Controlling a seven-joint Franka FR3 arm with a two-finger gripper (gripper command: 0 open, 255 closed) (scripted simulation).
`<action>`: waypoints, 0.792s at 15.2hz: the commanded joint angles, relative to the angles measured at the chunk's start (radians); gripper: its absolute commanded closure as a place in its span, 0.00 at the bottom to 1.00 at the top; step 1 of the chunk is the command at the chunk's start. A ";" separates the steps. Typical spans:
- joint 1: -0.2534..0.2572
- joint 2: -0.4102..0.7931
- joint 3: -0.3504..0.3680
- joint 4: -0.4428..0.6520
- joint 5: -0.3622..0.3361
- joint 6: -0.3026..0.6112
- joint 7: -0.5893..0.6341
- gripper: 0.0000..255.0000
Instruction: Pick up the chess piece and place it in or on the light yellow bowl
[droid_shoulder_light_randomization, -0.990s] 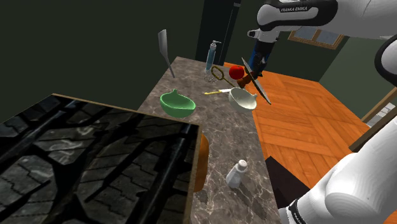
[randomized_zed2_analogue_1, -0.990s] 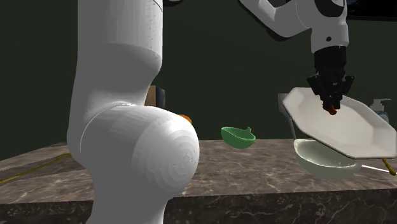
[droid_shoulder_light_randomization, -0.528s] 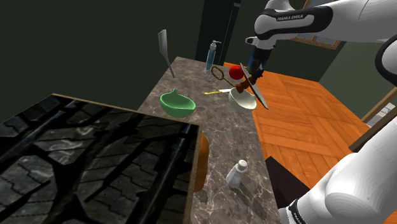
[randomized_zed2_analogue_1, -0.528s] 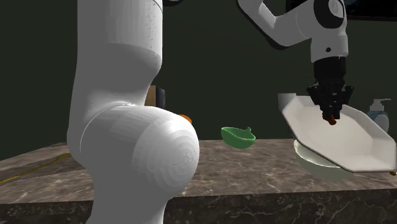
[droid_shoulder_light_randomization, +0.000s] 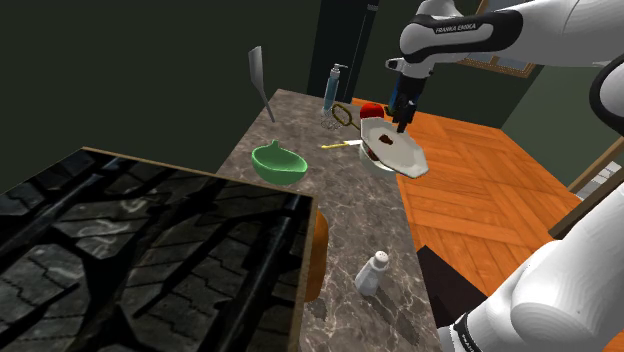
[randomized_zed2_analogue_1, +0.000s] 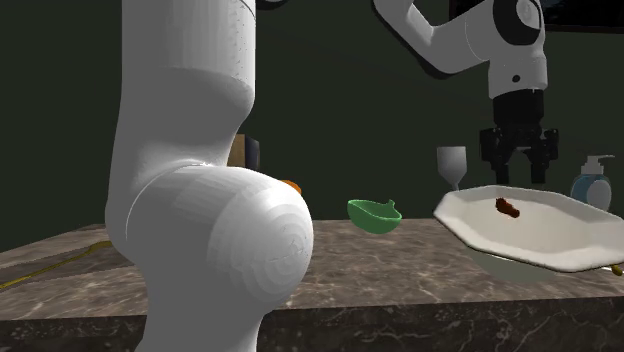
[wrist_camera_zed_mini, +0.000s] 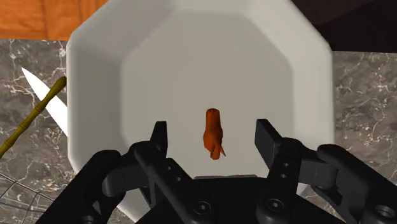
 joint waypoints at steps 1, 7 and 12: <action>0.000 0.000 0.000 0.000 0.000 0.000 0.000 0.00; 0.003 0.003 0.003 0.104 0.003 -0.101 -0.002 0.00; 0.004 0.006 0.003 0.134 0.004 -0.128 -0.004 0.00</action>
